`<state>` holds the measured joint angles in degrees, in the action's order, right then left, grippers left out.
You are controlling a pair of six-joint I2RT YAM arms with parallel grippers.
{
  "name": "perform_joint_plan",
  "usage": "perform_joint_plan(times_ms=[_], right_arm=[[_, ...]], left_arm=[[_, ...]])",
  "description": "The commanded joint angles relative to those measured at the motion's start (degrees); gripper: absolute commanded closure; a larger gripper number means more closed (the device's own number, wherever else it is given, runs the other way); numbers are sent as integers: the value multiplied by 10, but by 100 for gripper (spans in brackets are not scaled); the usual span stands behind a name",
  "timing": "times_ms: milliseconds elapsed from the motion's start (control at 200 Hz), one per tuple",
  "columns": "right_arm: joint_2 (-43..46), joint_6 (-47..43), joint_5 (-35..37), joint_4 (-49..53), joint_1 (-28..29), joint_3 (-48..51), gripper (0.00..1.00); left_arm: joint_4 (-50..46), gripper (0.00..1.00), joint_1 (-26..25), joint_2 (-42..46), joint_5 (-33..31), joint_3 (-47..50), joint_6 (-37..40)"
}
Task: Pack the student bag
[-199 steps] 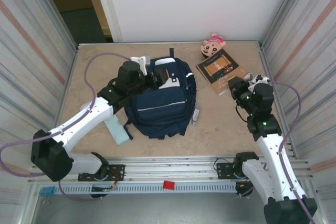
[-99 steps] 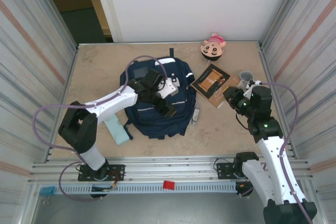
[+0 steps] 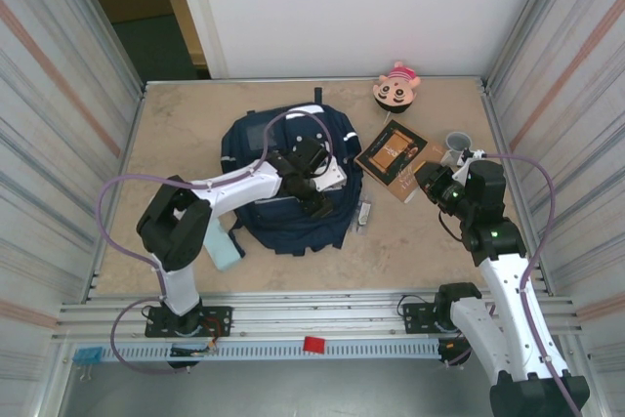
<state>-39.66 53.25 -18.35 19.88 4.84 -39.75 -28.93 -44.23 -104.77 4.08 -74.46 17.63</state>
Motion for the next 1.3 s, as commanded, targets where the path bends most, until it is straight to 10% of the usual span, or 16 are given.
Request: perform_joint_plan(times_ms=[0, 135, 426, 636, 972, 1298], right_arm=[[16, -25, -16, -13, -3, -12, 100], [25, -30, -4, 21, -8, -15, 100], [33, -11, -62, 100, -14, -23, 100], [42, 55, -59, 53, 109, -2, 100], [-11, 203, 166, -298, 339, 122, 100], [-241, 219, 346, -609, 430, 139, 100]], left_arm=[[8, 68, 8, 35, -50, -9, -16], [-6, 100, 8, 109, -32, -36, -60], [-63, 100, 52, 146, 29, -168, -146], [-94, 100, 83, 109, 97, -251, -177], [-80, 100, 114, 85, 165, -282, -212], [-80, 100, 122, 80, 188, -291, -216]])
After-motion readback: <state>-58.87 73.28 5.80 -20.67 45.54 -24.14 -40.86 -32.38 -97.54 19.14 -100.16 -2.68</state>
